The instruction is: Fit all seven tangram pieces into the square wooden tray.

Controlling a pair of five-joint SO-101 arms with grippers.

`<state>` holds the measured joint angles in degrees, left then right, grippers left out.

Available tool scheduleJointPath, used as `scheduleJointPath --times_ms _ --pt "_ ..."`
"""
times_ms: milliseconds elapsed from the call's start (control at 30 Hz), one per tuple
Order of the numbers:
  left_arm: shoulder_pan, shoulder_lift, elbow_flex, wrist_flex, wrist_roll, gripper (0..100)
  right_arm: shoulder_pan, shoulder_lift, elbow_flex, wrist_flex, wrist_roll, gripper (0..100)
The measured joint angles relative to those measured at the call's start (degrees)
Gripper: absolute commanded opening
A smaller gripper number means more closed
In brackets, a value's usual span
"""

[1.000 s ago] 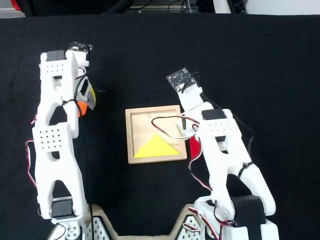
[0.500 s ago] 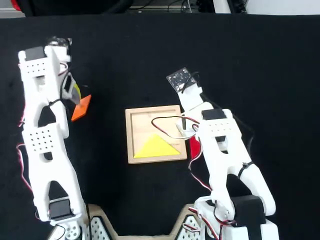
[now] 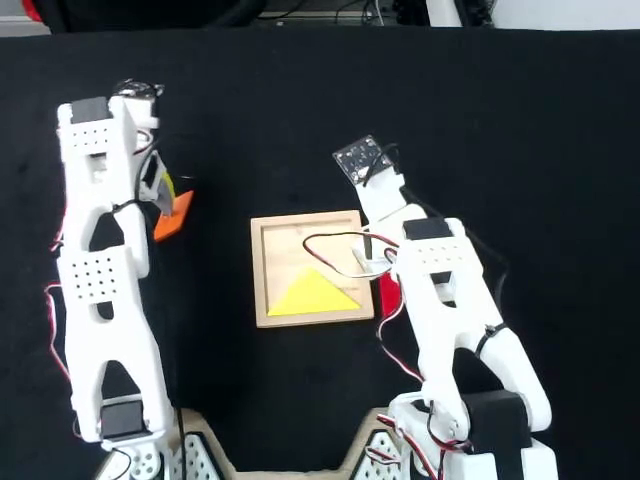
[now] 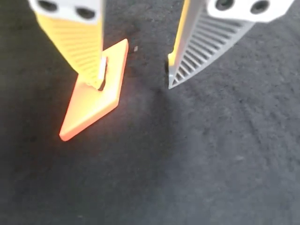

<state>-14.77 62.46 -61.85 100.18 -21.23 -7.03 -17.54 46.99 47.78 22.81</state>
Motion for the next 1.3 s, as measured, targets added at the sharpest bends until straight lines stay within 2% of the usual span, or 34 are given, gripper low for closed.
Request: scheduleJointPath --times_ms 233,833,1100,1300 --pt "2.6 0.0 0.0 0.0 0.1 22 0.0 0.0 0.0 0.0 0.0 1.1" --pt "3.6 -1.7 1.0 0.1 3.2 22 0.0 0.0 0.0 0.0 0.0 1.1" --pt "8.4 -1.1 2.9 0.1 3.3 22 0.0 0.0 0.0 0.0 0.0 1.1" --pt "8.9 -1.0 2.8 0.1 3.3 22 0.1 0.0 0.0 0.0 0.0 1.1"
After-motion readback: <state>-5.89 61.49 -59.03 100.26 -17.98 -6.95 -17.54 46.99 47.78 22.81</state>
